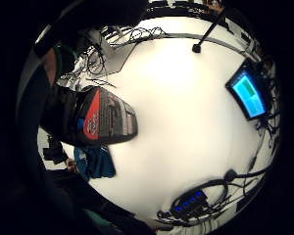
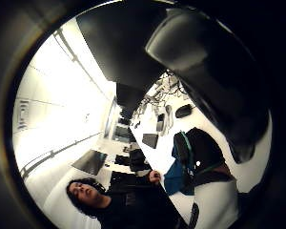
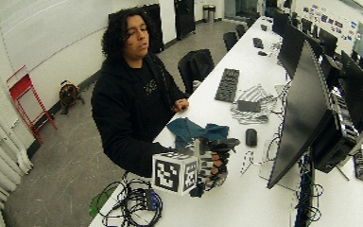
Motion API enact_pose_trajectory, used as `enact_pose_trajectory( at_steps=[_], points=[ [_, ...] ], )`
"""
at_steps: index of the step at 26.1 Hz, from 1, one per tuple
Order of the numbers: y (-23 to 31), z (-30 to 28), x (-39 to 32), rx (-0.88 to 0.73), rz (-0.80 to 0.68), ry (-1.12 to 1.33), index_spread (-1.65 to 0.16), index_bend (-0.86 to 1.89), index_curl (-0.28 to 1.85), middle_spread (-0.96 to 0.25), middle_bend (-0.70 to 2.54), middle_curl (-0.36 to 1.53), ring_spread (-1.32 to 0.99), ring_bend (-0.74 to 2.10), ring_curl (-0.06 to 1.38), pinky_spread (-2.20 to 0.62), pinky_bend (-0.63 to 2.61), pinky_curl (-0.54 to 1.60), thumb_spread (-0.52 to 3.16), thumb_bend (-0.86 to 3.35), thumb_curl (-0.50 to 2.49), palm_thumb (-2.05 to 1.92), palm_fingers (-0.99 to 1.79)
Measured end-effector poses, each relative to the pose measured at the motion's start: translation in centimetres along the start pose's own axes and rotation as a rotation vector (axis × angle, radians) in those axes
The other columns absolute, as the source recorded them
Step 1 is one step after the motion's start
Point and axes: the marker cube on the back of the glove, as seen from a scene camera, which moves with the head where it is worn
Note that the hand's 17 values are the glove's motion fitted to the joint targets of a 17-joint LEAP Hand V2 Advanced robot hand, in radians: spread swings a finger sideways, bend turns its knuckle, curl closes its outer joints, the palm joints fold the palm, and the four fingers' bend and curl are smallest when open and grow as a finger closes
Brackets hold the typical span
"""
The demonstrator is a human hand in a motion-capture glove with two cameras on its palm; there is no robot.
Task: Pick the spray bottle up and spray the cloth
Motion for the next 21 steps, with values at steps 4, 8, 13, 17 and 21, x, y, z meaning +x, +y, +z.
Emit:
enact_pose_trajectory(
  at_steps=[4,8,13,17,21],
  points=[
    [-1.0,1.5,0.0,0.023,0.04,-0.206,-0.34,0.11,0.21,-0.19,0.41,0.42,-0.22,0.47,0.35,0.03,0.24,0.31,1.05,0.06,0.37,0.75,0.97],
    [-1.6,2.6,0.1,0.069,0.091,-0.288,-0.32,0.14,0.24,-0.2,0.4,0.43,-0.22,0.48,0.37,0.0,0.21,0.31,1.01,0.06,0.4,0.81,1.07],
    [-1.9,3.4,-0.1,0.17,0.189,-0.321,-0.31,0.21,0.3,-0.2,0.43,0.45,-0.22,0.48,0.39,-0.07,0.23,0.33,0.87,0.04,0.46,0.88,1.26],
    [-2.3,3.7,0.0,0.279,0.229,-0.277,-0.3,0.28,0.35,-0.21,0.46,0.47,-0.23,0.47,0.4,-0.17,0.29,0.36,0.71,0.02,0.51,0.92,1.37],
    [-3.0,3.7,0.0,0.4,0.226,-0.23,-0.3,0.36,0.39,-0.21,0.53,0.5,-0.24,0.48,0.42,-0.23,0.29,0.36,0.58,-0.01,0.55,0.93,1.45]
  ],
)
